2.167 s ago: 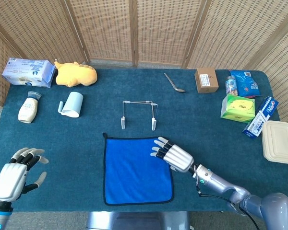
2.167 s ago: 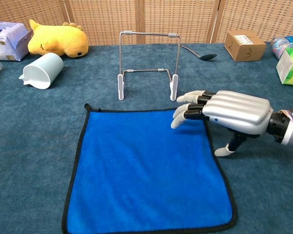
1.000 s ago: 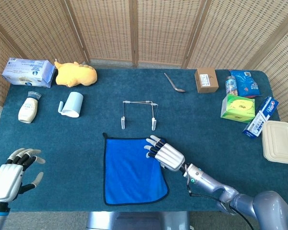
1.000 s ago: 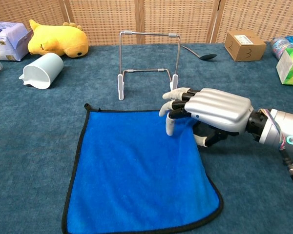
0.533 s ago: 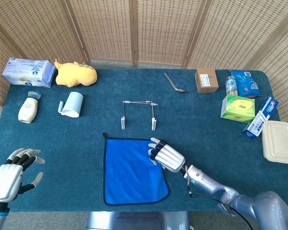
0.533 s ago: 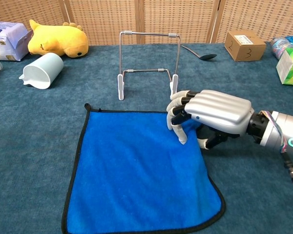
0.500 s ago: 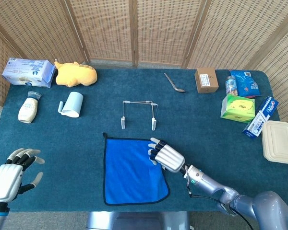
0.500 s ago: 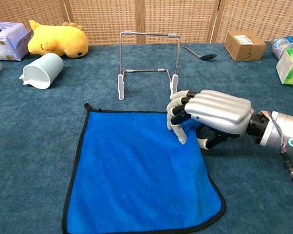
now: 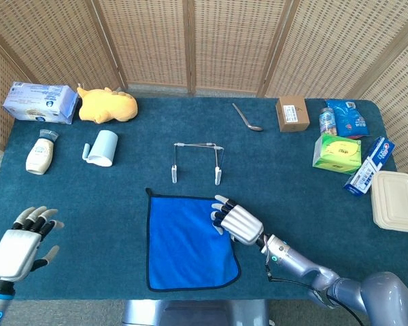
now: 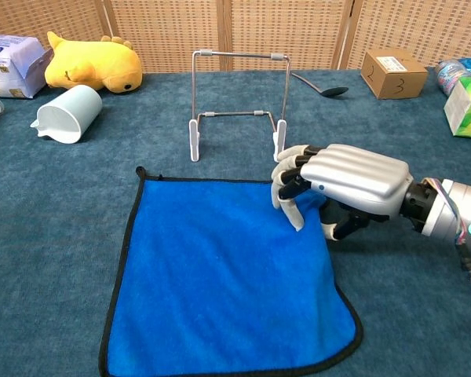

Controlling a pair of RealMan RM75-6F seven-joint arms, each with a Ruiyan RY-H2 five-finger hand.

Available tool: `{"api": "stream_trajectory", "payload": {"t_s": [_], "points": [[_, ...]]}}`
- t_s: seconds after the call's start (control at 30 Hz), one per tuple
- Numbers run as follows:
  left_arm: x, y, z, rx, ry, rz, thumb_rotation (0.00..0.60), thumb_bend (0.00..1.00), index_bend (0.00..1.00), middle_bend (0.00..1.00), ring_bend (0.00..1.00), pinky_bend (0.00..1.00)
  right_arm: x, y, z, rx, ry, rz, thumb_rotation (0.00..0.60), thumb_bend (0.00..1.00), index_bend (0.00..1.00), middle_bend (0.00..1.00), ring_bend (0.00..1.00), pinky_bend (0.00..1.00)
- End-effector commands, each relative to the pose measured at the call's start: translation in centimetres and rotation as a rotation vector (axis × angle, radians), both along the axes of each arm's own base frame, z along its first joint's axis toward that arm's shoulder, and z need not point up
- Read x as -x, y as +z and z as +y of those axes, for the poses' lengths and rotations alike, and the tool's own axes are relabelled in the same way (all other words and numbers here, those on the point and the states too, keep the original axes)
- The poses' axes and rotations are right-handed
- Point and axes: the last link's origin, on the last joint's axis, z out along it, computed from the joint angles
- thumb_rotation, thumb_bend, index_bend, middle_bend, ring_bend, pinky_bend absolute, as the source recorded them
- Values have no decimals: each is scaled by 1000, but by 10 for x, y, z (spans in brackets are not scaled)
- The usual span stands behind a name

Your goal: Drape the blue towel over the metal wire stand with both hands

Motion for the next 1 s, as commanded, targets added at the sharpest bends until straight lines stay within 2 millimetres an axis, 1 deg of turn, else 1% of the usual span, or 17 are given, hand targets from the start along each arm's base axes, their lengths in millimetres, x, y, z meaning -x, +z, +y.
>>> {"api": "stream_trajectory", "payload": {"t_s": [0.03,0.17,0.3,0.6,0.83,1.0], "points": [[-4,-14,13,51,-68,9,600,366,335,220,169,135,0,0,0,-1,-5,2,600,390,790,389,213,135],[-8,-29,26,111,-139,9,600,356,325,215,164,130,-1,2,0,2,-11,-4,600,388,790,389,213,135],[-15,-45,38,186,-212,19,600,324,307,204,155,124,-2,4,-1,4,-14,-9,600,391,789,389,213,135],[-35,-78,63,359,-375,63,600,265,258,163,114,105,-6,7,-2,8,-26,-23,600,392,790,389,213,136],[-43,-96,81,425,-487,114,600,261,240,127,75,90,-6,8,-3,9,-37,-25,600,392,788,389,213,137],[-46,-108,93,435,-554,160,600,261,229,108,57,86,-5,9,-3,12,-46,-30,600,391,787,389,213,138]]}}
